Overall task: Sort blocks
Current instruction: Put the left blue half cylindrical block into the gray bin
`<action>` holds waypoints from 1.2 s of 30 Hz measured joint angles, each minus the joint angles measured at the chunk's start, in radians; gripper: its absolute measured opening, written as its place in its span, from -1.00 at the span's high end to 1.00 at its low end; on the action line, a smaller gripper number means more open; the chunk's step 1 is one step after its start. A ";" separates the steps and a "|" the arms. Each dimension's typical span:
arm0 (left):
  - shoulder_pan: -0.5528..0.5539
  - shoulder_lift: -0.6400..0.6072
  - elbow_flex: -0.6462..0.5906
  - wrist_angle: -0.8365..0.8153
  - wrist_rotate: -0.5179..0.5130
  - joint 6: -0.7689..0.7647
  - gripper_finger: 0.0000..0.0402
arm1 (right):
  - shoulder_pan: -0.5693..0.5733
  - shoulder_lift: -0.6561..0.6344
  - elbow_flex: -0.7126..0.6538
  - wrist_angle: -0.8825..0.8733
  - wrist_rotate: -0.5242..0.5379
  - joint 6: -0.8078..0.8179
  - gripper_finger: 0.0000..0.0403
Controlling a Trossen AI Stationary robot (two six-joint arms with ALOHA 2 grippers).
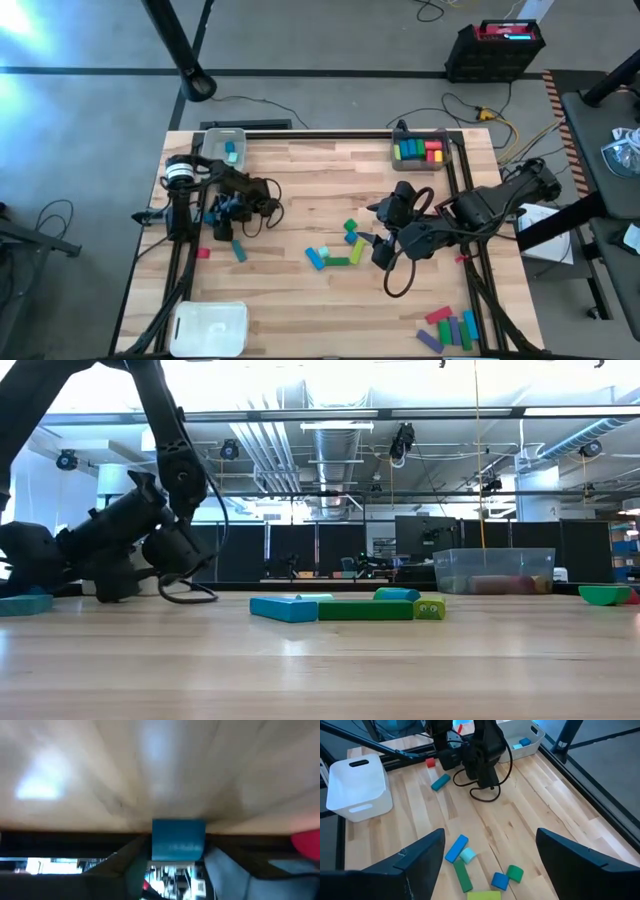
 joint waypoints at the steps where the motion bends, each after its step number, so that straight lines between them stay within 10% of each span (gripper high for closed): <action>1: 0.000 -0.008 0.000 0.009 0.002 0.001 0.07 | 0.000 -0.001 0.000 0.000 0.000 0.000 -0.50; 9: 0.000 -0.042 -0.006 0.030 0.016 0.009 -0.14 | 0.000 -0.007 0.000 0.003 0.000 0.002 -0.46; 36: -0.022 -0.177 0.125 -0.123 0.047 -0.008 0.43 | -0.041 -0.050 0.000 0.001 -0.047 -0.013 -0.36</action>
